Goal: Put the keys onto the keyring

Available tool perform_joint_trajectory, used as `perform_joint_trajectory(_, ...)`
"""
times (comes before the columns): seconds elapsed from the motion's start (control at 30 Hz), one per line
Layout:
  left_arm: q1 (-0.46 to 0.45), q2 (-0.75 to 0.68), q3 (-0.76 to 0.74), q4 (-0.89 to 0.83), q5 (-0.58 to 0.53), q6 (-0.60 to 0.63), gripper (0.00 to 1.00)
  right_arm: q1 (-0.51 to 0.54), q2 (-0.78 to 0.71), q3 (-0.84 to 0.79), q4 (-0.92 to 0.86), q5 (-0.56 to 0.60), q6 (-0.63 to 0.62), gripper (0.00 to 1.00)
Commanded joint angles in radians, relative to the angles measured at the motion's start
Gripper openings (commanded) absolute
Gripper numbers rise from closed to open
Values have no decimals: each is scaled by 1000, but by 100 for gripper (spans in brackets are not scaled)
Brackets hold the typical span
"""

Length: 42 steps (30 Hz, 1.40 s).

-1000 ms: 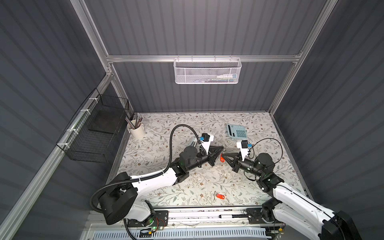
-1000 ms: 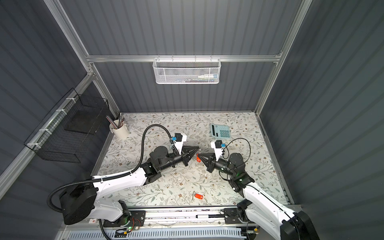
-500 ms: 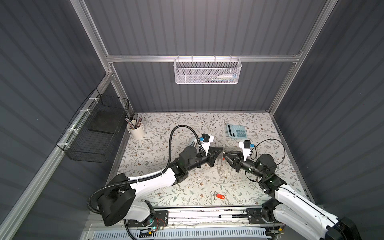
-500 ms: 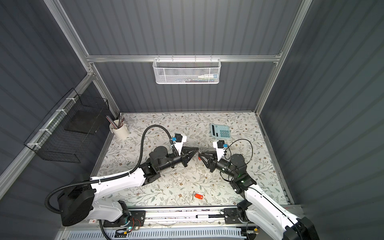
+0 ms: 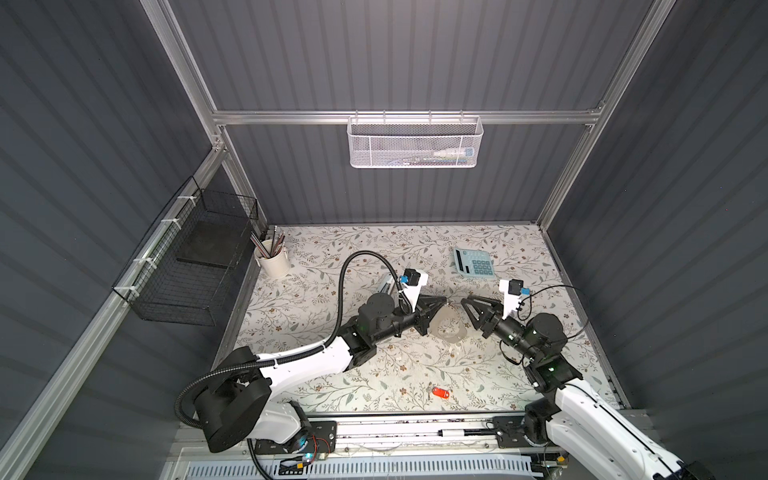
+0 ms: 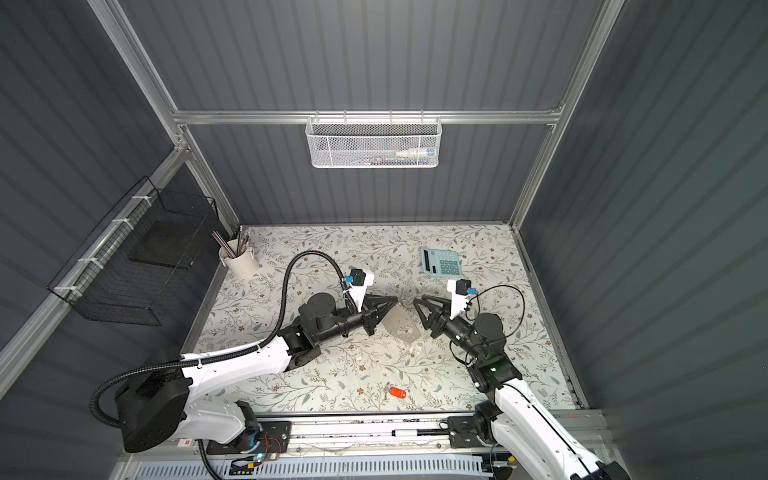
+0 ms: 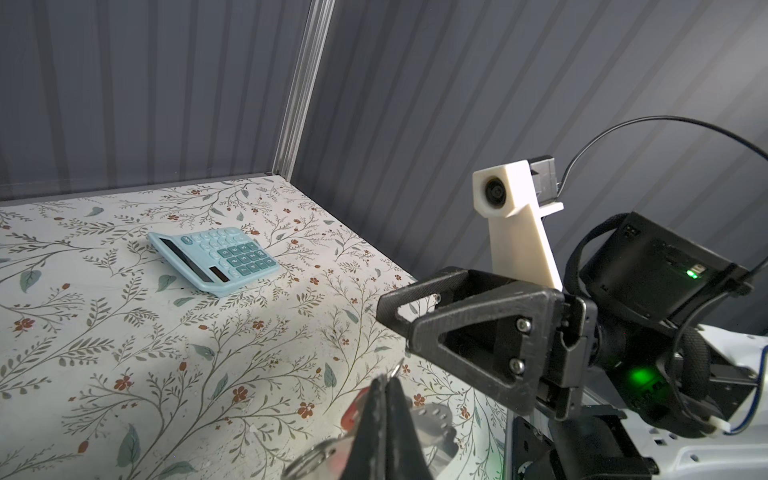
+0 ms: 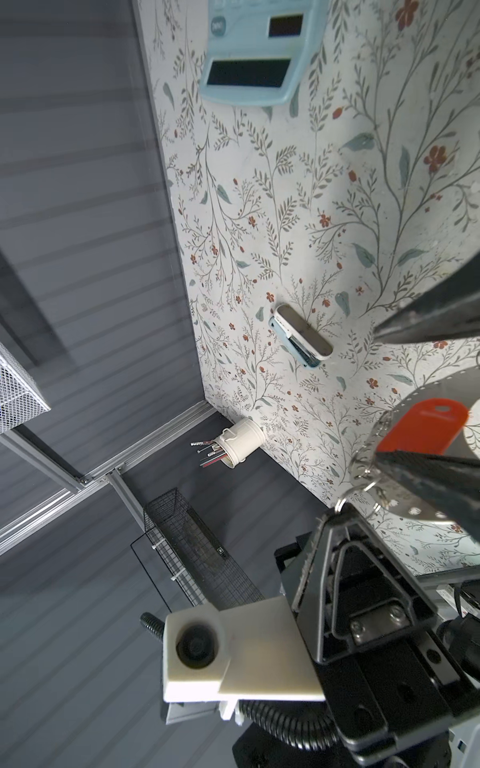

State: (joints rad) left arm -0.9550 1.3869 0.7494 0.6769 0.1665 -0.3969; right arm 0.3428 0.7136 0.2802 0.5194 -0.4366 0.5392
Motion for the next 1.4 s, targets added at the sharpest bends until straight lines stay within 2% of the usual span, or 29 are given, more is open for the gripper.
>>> perform_joint_trajectory(0.0, -5, -1, 4, 43, 31, 9, 0, -4, -5, -10, 27, 1, 13, 48)
perform_joint_trajectory(0.17, -4, 14, 5, 51, 54, 1, 0, -7, -22, -16, 33, -7, 15, 51)
perform_joint_trajectory(0.33, -5, 27, 16, 60, 70, -3, 0, -5, 43, 0, 78, -97, 22, 52)
perform_joint_trajectory(0.5, -4, 38, 21, 70, 78, -2, 0, -5, 108, 13, 129, -167, 53, 48)
perform_joint_trajectory(0.6, -4, 38, 18, 72, 72, -5, 0, -3, 128, 19, 159, -215, 62, 42)
perform_joint_trajectory(0.7, -4, 33, 16, 73, 68, -4, 0, -4, 140, 20, 163, -209, 72, 39)
perform_joint_trajectory(0.87, -5, 26, 10, 58, 58, 5, 0, -43, 87, -8, 191, -203, 121, 44)
perform_joint_trajectory(1.0, -3, 14, -2, 53, 55, 9, 0, -94, 14, -32, 211, -212, 172, 51)
perform_joint_trajectory(1.13, -2, 7, 5, 40, 92, 13, 0, -120, -18, -21, 133, -192, 146, 53)
perform_joint_trajectory(1.3, -3, 7, 6, 73, 142, 6, 0, -114, 99, 7, 221, -302, 185, 50)
perform_joint_trajectory(1.37, -3, 11, 5, 92, 140, -2, 0, -102, 146, 25, 237, -338, 194, 46)
